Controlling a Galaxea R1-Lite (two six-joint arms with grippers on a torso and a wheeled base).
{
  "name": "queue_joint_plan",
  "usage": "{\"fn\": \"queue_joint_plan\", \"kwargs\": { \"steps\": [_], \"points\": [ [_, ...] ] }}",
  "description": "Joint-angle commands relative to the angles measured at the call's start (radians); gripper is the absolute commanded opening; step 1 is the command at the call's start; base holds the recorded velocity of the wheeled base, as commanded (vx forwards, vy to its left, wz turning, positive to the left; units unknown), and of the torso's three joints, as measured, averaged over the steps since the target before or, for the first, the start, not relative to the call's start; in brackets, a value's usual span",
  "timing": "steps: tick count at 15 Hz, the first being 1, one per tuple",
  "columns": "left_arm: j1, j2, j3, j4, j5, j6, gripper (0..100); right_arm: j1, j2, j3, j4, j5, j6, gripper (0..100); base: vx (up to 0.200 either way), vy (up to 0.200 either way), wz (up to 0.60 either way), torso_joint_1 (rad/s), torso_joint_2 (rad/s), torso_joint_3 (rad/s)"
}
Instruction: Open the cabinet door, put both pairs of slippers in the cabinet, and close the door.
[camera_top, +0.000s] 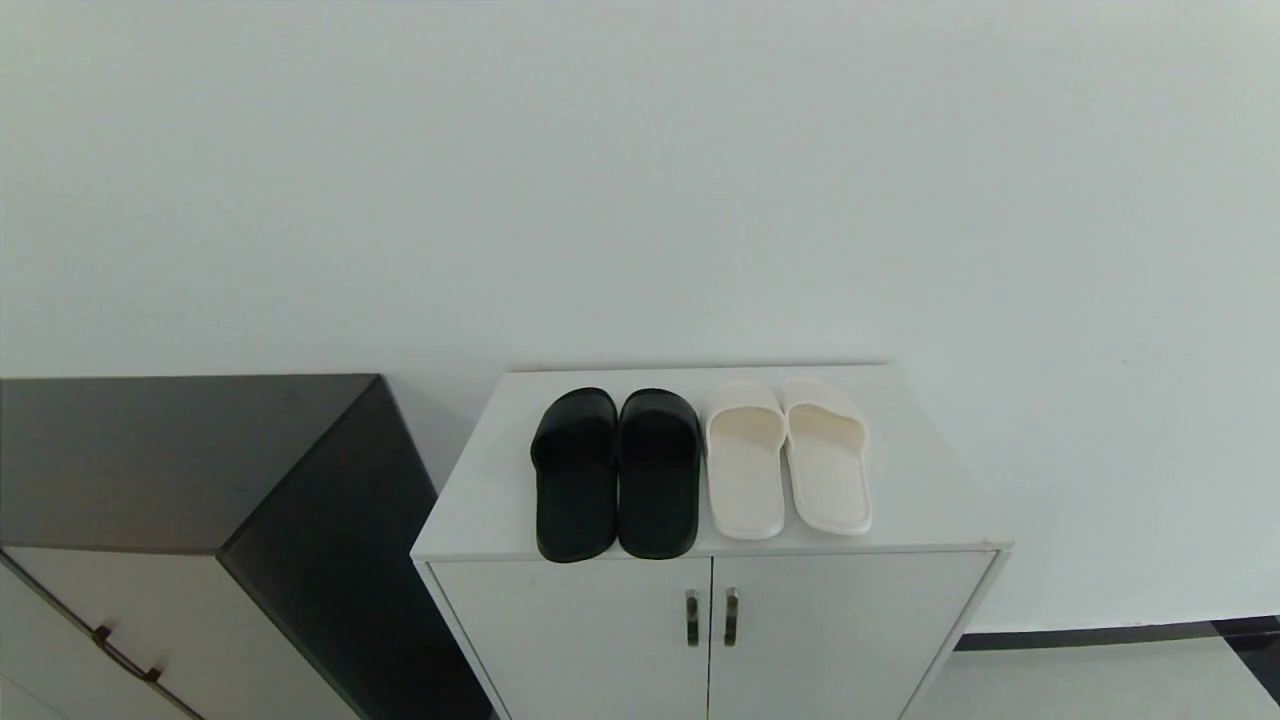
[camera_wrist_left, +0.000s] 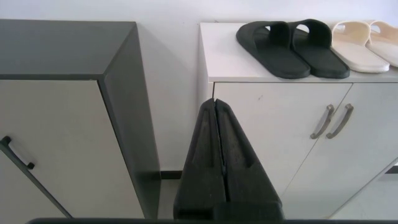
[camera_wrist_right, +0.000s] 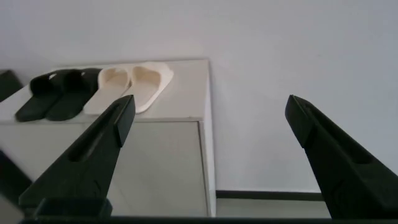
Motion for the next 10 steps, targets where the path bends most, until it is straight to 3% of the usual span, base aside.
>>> {"fn": "queue_joint_plan", "kwargs": {
  "steps": [1,5,7,10],
  "points": [
    [0.0,0.001,0.0,0.0,0.003,0.0,0,0.04,0.352,-0.073,-0.028,0.122,0.014,100,0.0,0.0,0.0,0.0,0.0,0.0],
    [0.0,0.001,0.0,-0.001,-0.002,0.003,0,0.258,0.605,-0.079,-0.245,0.093,0.047,100,0.0,0.0,0.0,0.0,0.0,0.0],
    [0.0,0.001,0.0,0.0,-0.002,0.003,0,0.439,0.815,-0.156,-0.376,-0.113,0.085,100,0.0,0.0,0.0,0.0,0.0,0.0],
    [0.0,0.001,0.0,0.0,-0.002,0.003,0,0.586,0.978,-0.286,-0.411,-0.259,0.157,100,0.0,0.0,0.0,0.0,0.0,0.0]
  ]
}}
